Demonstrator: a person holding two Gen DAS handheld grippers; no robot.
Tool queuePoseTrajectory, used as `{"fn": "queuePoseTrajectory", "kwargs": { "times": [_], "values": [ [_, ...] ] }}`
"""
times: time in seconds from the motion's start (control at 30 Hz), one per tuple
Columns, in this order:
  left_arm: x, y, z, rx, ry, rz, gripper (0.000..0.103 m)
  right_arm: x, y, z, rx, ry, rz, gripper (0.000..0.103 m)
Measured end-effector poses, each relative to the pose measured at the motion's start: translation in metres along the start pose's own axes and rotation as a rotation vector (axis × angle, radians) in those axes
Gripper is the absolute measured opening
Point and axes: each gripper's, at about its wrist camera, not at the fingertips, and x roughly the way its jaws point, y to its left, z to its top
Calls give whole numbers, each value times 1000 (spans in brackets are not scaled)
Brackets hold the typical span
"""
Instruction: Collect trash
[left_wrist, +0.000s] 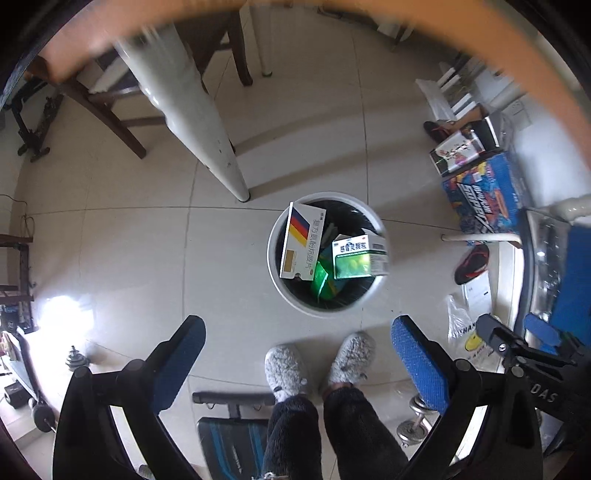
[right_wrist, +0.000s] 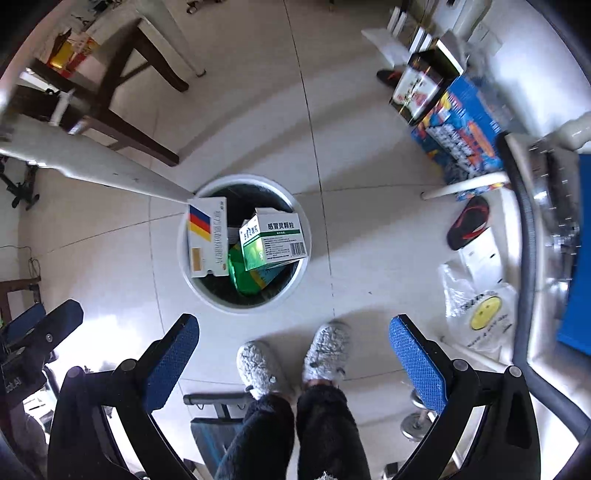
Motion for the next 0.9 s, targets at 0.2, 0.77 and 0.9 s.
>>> {"fn": "queuePoseTrajectory", "kwargs": {
  "times": [0.2,0.77,0.9],
  "values": [
    [-86,-9,-19,17,-16,-37,103,-101,-1,-19,-22,-51,10,103],
    [-328,-21,-56,38,-146,-285,103,-396,-11,-75,-68,-135,249,103],
    [-362,-20,-66,43,-183,-312,103,-445,-8,-92,-108,-155,294,103]
  ]
}}
